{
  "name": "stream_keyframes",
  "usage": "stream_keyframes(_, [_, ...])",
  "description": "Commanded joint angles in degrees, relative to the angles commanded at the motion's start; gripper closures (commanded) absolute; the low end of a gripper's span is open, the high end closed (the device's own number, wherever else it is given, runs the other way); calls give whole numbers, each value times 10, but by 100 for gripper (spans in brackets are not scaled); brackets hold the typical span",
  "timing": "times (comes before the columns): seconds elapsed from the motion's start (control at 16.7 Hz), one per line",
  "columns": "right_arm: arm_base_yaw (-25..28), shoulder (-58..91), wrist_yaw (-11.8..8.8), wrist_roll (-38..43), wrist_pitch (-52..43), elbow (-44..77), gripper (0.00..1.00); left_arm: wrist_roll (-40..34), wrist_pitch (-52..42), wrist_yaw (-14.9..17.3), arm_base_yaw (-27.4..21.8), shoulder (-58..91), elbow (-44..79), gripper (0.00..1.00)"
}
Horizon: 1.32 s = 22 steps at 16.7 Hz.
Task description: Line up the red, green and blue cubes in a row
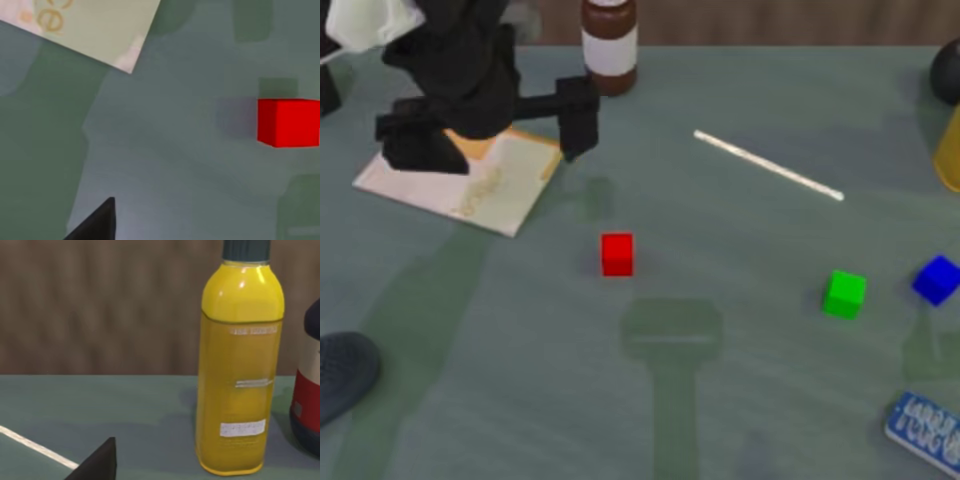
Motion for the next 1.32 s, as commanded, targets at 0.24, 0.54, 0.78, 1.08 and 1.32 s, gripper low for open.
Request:
stream_keyframes(0.24, [0,0,0,0,0,0,0,-44,-99,0,-43,182,167,0])
stream_keyframes(0.54, [0,0,0,0,0,0,0,-77,-165,-1,-73,311,298,0])
stream_keyframes(0.78, [0,0,0,0,0,0,0,-81,-171,-2,-77,324,312,0])
stream_keyframes(1.08, [0,0,0,0,0,0,0,-79,-147,-2,-75,329,290,0])
stream_keyframes(1.32, [0,0,0,0,0,0,0,-79,-53,-1,-75,354,228,0])
